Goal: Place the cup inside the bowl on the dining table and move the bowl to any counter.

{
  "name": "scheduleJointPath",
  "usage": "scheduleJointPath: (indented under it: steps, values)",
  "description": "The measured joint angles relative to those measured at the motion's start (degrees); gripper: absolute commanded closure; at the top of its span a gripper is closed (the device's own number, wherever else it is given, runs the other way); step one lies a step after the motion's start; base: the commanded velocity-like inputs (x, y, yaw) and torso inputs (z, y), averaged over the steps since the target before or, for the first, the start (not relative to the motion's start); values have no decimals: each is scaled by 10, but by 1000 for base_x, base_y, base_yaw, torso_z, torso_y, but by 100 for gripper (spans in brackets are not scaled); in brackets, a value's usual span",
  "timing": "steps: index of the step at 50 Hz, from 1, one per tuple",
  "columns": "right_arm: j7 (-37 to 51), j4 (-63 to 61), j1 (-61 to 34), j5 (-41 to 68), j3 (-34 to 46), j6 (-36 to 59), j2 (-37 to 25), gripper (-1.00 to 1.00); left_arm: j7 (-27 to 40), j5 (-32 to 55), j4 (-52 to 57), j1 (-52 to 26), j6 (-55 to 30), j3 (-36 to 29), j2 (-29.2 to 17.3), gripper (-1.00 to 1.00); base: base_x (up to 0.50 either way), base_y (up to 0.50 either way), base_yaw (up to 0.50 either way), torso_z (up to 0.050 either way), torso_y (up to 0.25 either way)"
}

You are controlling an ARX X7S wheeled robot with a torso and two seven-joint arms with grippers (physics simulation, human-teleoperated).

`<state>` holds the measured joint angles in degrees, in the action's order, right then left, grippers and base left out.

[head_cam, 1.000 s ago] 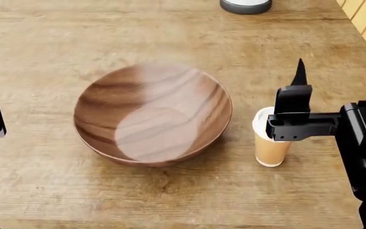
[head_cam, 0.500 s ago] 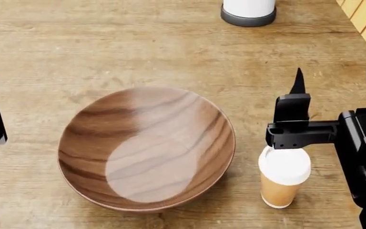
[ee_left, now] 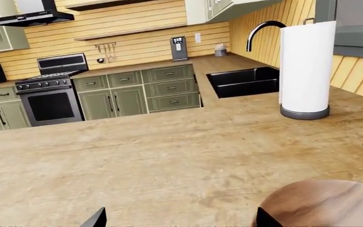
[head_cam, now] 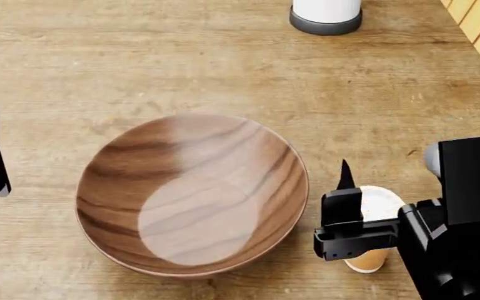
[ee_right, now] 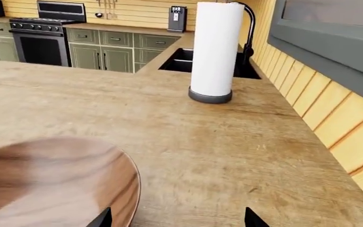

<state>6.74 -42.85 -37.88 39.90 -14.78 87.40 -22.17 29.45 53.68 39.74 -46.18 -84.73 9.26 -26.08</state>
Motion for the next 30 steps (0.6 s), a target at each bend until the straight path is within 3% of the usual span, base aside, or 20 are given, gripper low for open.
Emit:
scheduleJointPath:
  steps: [30]
  values:
    - [14, 75, 63, -18, 64, -97, -25, -100, 15, 31, -7, 12, 19, 1, -16, -100, 0, 0, 0, 0, 0]
